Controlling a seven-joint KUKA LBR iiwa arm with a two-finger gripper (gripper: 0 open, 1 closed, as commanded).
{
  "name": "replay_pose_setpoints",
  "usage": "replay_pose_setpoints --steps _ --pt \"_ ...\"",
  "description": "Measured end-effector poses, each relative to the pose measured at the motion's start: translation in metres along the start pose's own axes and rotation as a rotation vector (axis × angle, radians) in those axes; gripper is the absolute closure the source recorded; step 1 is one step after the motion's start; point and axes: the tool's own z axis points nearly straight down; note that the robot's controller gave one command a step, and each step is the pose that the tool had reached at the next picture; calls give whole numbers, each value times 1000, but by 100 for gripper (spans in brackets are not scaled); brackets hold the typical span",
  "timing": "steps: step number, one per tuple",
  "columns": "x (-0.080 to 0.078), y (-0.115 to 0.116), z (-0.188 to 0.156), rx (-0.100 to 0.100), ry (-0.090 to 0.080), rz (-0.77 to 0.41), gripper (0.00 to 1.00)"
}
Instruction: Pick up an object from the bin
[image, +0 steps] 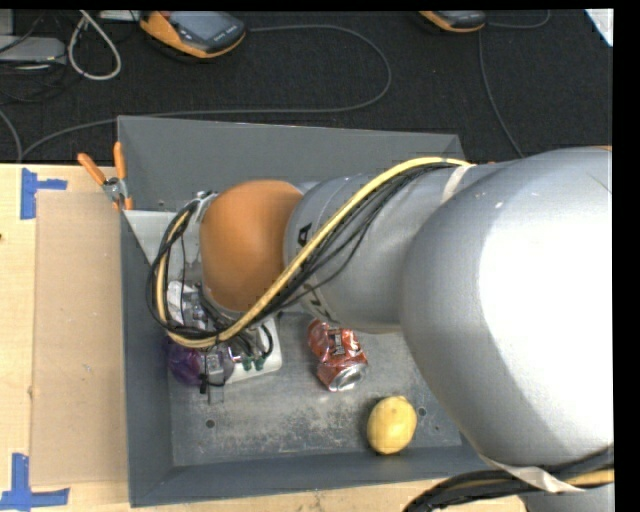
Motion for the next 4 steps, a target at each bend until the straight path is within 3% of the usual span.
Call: replay_pose_setpoints --steps 1,2,3,4 --pt "24 2 0 0 25 -101 0" --pt "-13 -12 12 -5 18 -329 0" --pt "10 -10 18 -3 15 -341 0" --pt "4 -38 -17 -8 14 -705 0"
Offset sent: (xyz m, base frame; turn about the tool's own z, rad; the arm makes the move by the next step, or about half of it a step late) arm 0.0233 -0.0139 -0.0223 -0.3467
